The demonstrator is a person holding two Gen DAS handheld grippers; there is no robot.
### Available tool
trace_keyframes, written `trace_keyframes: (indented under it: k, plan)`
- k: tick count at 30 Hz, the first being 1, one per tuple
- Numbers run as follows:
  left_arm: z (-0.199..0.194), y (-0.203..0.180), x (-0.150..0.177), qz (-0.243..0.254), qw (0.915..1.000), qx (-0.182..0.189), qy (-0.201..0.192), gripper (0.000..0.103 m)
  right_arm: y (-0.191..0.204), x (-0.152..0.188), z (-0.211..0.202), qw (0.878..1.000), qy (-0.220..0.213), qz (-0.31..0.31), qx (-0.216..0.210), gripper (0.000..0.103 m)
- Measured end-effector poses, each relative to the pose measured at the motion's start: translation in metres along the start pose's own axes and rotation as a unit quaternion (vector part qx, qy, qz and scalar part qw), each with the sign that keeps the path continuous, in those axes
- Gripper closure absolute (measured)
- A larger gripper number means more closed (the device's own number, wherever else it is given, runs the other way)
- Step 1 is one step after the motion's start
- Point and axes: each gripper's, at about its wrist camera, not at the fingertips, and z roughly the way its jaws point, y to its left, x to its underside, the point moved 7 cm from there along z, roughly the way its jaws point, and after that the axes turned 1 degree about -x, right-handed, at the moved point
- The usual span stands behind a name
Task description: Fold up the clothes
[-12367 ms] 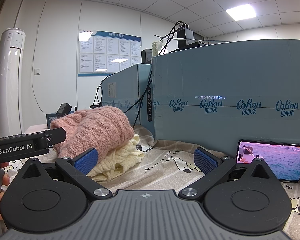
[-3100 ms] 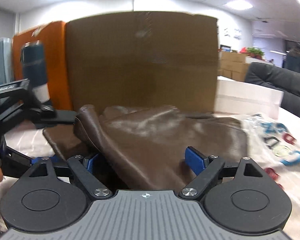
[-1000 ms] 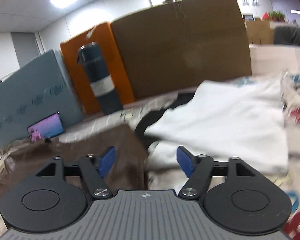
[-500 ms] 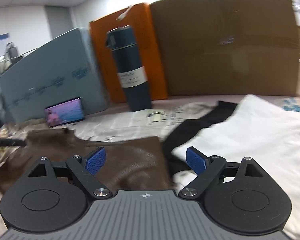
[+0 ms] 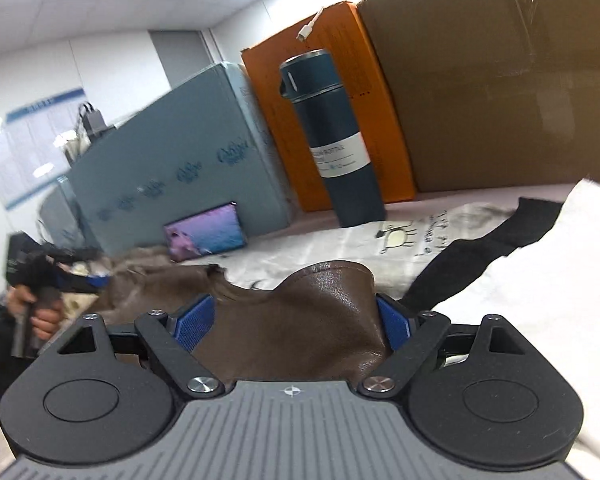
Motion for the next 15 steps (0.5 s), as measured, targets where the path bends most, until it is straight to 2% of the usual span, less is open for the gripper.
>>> trace_keyframes:
  k: [4,6,7,8,9,10,12,15]
  plan:
    - [0.017,0.012,0.001,-0.012,0.9991,-0.041,0.005,0.004,-0.011,0.007,0.020,0.998,0.028,0.004,0.050,0.018]
    - [0.017,0.009,0.002,0.001,0.9989,-0.046,-0.003,0.005,-0.016,0.012,0.026,0.997,0.035,0.010,0.063,0.026]
    - [0.017,0.006,0.002,0.016,0.9983,-0.056,-0.005,0.013,-0.016,0.013,0.027,0.997,0.033,0.010,0.067,0.029]
    - [0.017,0.003,0.003,0.031,0.9972,-0.068,-0.006,0.045,-0.015,0.013,0.027,0.997,0.029,0.007,0.070,0.032]
    - [0.018,0.001,0.003,0.046,0.9957,-0.080,-0.007,0.068,-0.014,0.013,0.026,0.997,0.023,0.002,0.074,0.038]
    - [0.018,-0.001,0.004,0.057,0.9943,-0.090,-0.007,0.101,-0.012,0.012,0.024,0.997,0.015,-0.004,0.076,0.041]
    - [0.017,-0.006,0.007,0.075,0.9918,-0.103,-0.010,0.101,-0.008,0.011,0.020,0.997,-0.001,-0.019,0.081,0.050]
    - [-0.005,-0.032,0.005,0.099,0.9896,-0.092,-0.048,0.102,-0.004,0.011,0.016,0.995,-0.013,-0.036,0.091,0.060]
